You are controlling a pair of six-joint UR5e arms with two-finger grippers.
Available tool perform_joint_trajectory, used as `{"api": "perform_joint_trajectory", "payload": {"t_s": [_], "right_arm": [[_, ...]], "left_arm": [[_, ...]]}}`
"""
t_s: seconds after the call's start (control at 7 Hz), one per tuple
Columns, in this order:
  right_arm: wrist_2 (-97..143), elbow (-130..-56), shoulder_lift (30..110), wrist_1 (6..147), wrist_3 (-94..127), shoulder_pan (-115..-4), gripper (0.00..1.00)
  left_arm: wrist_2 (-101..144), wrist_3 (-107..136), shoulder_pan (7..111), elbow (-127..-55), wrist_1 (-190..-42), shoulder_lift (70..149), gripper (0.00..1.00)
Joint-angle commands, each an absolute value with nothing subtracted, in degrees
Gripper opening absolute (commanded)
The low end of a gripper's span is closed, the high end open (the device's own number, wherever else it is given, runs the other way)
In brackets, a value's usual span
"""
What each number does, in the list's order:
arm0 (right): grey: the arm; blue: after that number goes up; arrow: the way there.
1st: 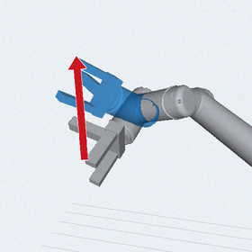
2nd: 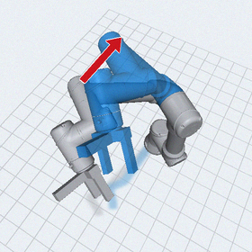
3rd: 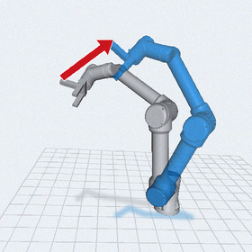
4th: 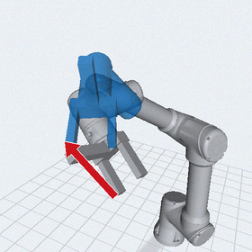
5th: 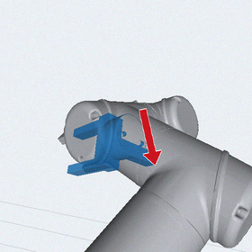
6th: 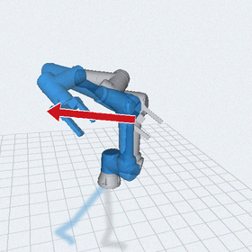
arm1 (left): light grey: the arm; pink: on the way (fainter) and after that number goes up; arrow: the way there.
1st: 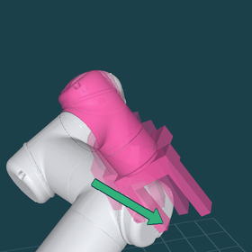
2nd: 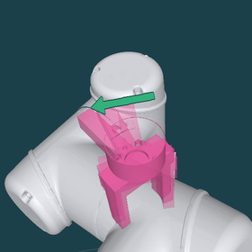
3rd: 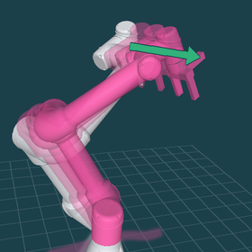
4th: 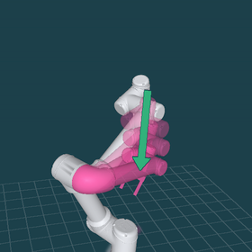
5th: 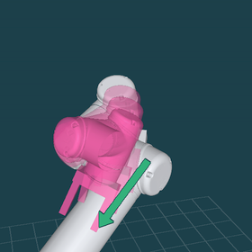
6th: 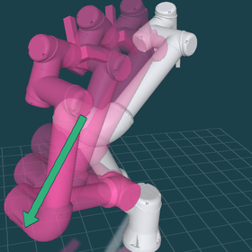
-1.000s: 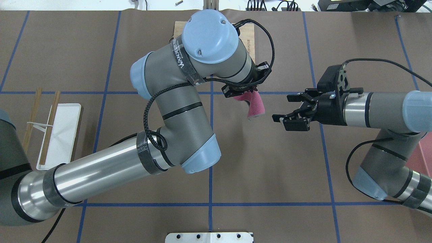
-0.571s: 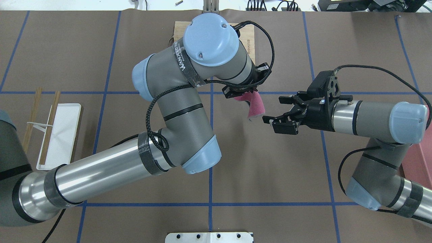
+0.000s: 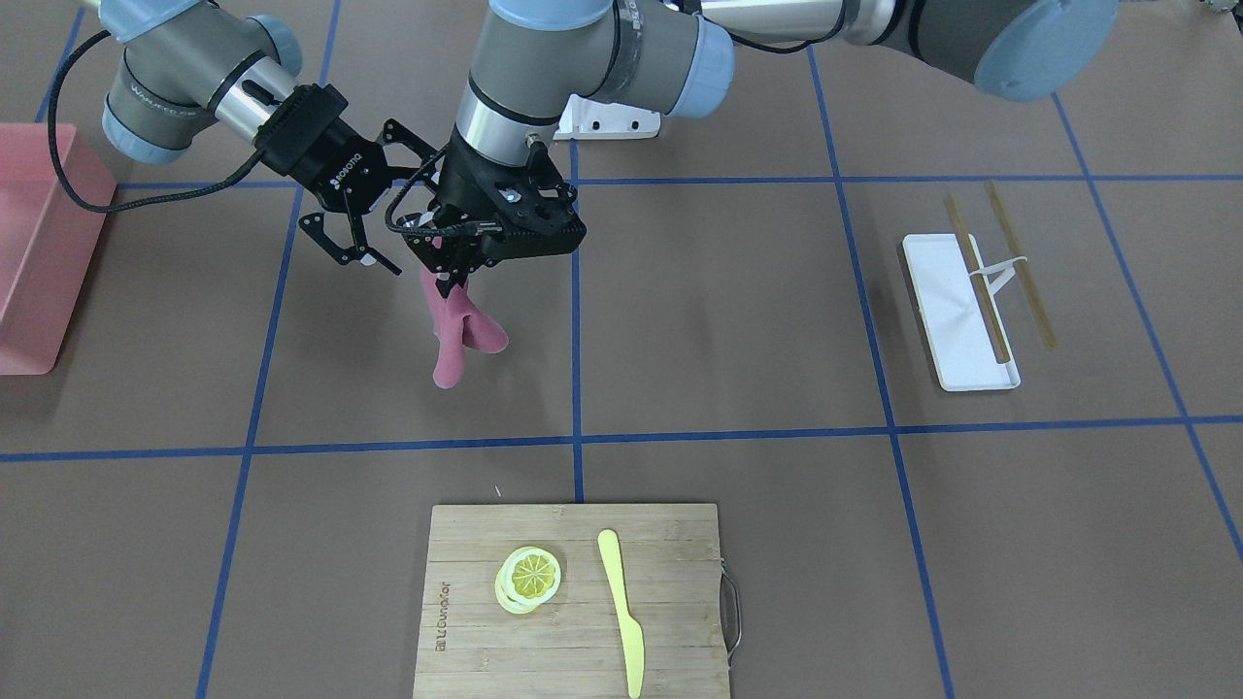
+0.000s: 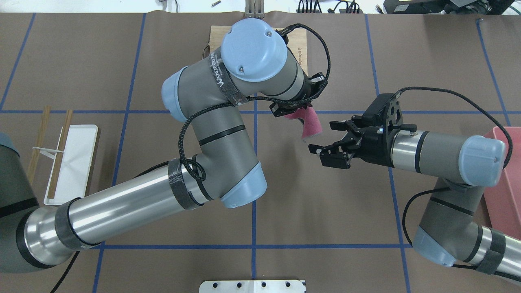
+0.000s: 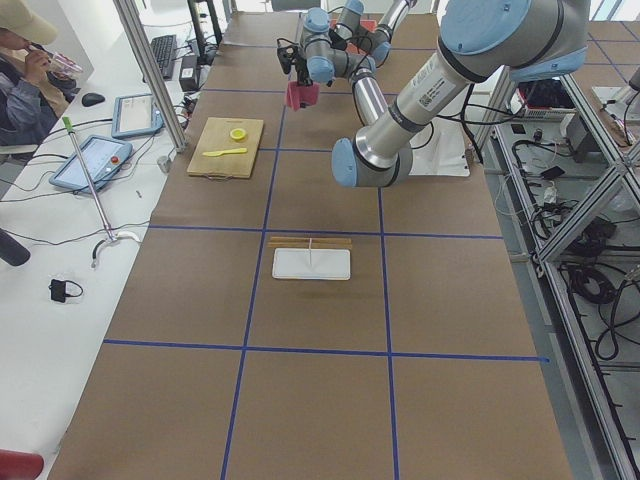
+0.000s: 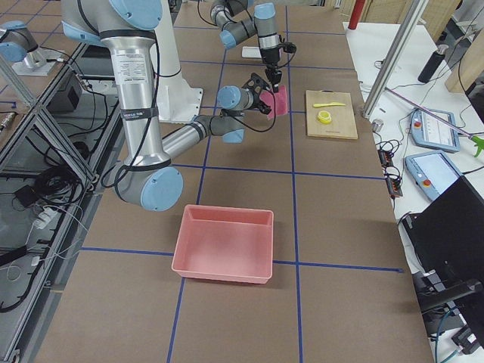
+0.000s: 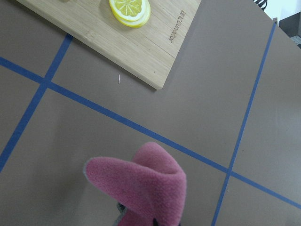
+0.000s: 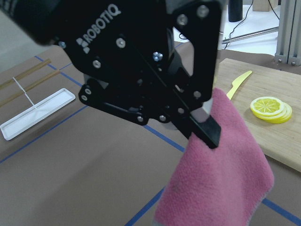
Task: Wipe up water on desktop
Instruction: 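Grasp the hanging pink cloth with the right gripper while the left gripper holds it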
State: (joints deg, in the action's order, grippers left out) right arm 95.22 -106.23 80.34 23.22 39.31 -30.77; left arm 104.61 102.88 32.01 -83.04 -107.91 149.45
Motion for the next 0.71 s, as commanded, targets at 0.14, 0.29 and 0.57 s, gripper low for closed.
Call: {"api": "perform_joint_trajectory", "payload": {"t_s": [0.14, 0.29, 0.57], "right_arm": [[90.7, -106.35, 80.77, 23.55, 39.73, -29.18, 0.99], [90.44, -106.43, 80.68, 23.47, 39.73, -29.18, 0.93], [87.81, -106.44, 80.86, 23.38, 39.73, -29.09, 0.84]], "left_arm": [[104.59, 107.05, 31.99, -84.72, -108.28, 149.33, 0.0], [104.59, 107.22, 31.99, -84.73, -108.19, 148.98, 0.0], [104.85, 110.2, 31.56, -85.08, -108.19, 149.06, 0.0]]}}
